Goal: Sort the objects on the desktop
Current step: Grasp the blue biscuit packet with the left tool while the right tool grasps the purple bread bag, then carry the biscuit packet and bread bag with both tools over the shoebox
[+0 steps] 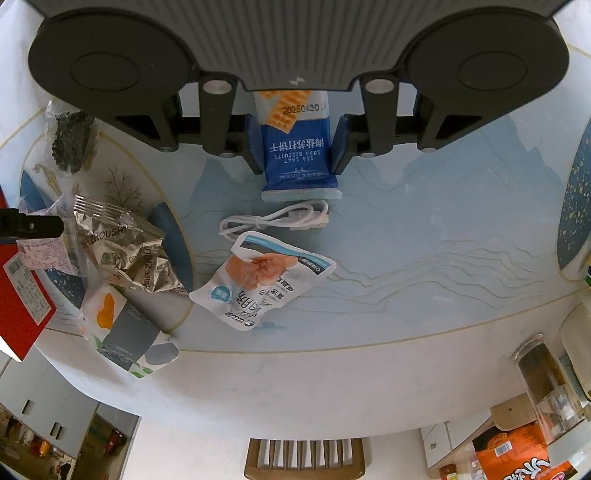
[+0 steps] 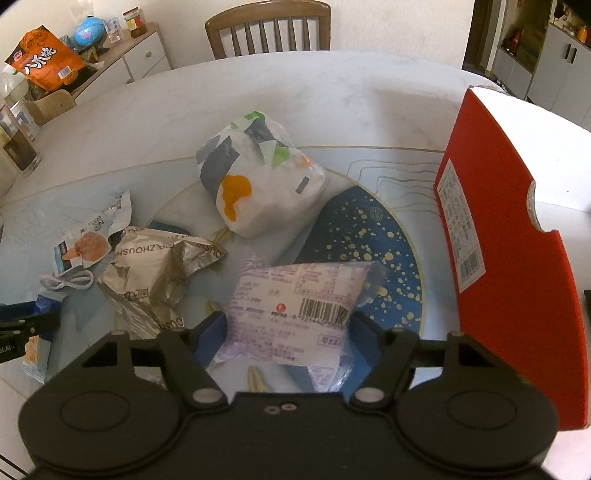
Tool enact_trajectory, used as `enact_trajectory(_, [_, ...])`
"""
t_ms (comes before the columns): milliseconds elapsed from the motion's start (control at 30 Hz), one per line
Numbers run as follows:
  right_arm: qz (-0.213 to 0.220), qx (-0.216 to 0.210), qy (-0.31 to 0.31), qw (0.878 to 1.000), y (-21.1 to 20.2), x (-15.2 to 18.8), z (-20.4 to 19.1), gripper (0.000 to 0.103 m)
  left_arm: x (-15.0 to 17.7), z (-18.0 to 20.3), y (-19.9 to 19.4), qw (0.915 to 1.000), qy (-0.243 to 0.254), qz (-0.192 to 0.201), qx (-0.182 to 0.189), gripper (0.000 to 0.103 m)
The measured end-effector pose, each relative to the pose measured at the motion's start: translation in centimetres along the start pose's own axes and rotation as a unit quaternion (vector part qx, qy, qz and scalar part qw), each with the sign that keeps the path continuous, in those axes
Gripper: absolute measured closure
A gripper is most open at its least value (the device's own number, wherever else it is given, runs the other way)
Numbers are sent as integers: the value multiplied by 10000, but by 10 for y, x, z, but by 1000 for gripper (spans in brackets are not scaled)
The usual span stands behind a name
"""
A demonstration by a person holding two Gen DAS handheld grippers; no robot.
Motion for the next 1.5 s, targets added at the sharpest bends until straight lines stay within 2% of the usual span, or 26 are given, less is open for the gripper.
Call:
enact_trajectory(433, [130, -152, 165, 9997, -17, 3, 1, 38, 0, 0, -5, 9999, -20, 21, 120, 67])
enact_trajectory(933, [434, -334, 348, 9979, -61, 15, 8, 39, -7, 8, -33, 9991, -15, 223, 364, 67])
enact_trajectory(1033, [526, -381, 337, 9973, -75, 16, 12, 39, -10, 13, -40, 9987, 16, 279, 436, 67])
enact_trajectory(1167, [541, -442, 365, 9969, -91, 16, 20, 39, -17, 19, -54, 9971, -46, 268, 708, 67])
enact_trajectory(1500, [647, -432, 394, 9962, -131, 19, 51, 39, -30, 57, -84, 9945, 299, 274, 965, 67])
Point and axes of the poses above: each gripper's, at about its wrist camera, not at the fingertips, and y roughly the way its jaws point, z to its right, x to its underside, the point moved 1 cm from there along y, roughly the way its jaws point, and after that the axes turned 3 degrees about y, right-handed, at the moved point
